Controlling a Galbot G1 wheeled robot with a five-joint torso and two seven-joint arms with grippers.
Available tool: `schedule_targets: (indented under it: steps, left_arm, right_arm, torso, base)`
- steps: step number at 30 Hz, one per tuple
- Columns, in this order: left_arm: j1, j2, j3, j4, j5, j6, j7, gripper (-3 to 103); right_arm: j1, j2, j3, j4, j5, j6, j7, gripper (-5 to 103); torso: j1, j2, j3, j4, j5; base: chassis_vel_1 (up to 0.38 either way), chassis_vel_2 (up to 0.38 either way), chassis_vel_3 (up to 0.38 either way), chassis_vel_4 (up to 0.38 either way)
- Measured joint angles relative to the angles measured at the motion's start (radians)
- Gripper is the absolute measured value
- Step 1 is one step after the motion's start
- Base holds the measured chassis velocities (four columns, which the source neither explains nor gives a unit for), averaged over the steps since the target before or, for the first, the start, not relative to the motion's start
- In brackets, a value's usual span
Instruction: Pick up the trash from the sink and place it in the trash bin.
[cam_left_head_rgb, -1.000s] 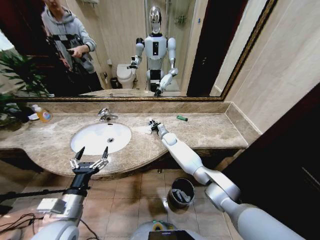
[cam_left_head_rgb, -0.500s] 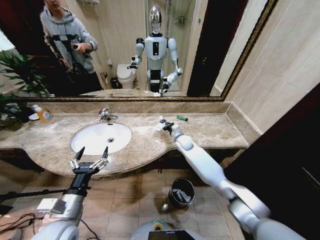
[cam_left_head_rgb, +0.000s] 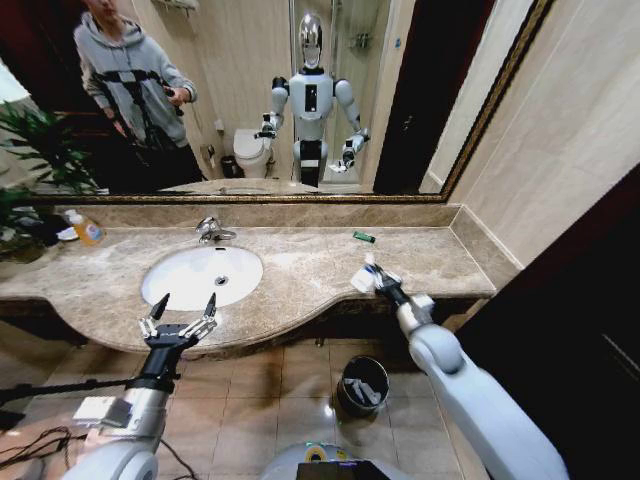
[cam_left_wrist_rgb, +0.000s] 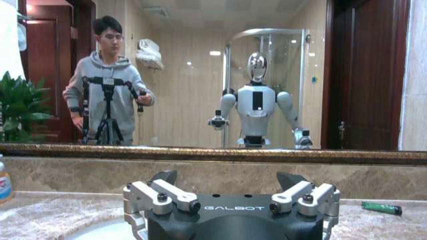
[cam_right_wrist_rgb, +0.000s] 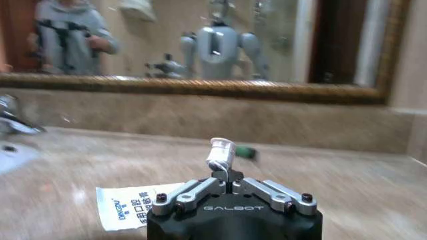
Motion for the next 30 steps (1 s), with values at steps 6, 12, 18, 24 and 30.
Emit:
schedule_targets:
  steps: [6,12,18,24,30]
  left_arm:
    - [0.000,0.000,0.000,0.000,0.000,0.000,0.000,100]
    - [0.000,0.000,0.000,0.000,0.000,0.000,0.000,100]
    - [0.000,0.000,0.000,0.000,0.000,0.000,0.000,100]
    - [0.000,0.000,0.000,0.000,0.000,0.000,0.000,100]
    - [0.000,0.000,0.000,0.000,0.000,0.000,0.000,100]
  right_arm:
    - [-0.184,0.065,0.080,-0.020,-0.058,0.122,-0.023,0]
    - [-0.300,0.112,0.078,-0.107,-0.123,0.214,-0.043,0]
    - [-0.310,0.148,0.012,-0.282,-0.176,0.262,-0.060,0]
    - [-0.153,0.203,-0.092,-0.578,-0.257,0.295,-0.045,0]
    - [-0.025,0.243,-0.151,-0.784,-0.306,0.293,-0.044,0]
  torso:
    - [0.000,0.000,0.000,0.0004,0.0000]
    - [0.000,0.000,0.000,0.0005,-0.0004]
    - [0.000,0.000,0.000,0.0002,0.0000]
    - [0.000,0.000,0.000,0.0006,-0.0003]
    - [0.000,0.000,0.000,0.0006,-0.0001]
  base:
    - [0.000,0.000,0.000,0.000]
    - [0.000,0.000,0.000,0.000]
    - [0.000,0.000,0.000,0.000]
    - [0.000,0.000,0.000,0.000]
    - [0.000,0.000,0.000,0.000]
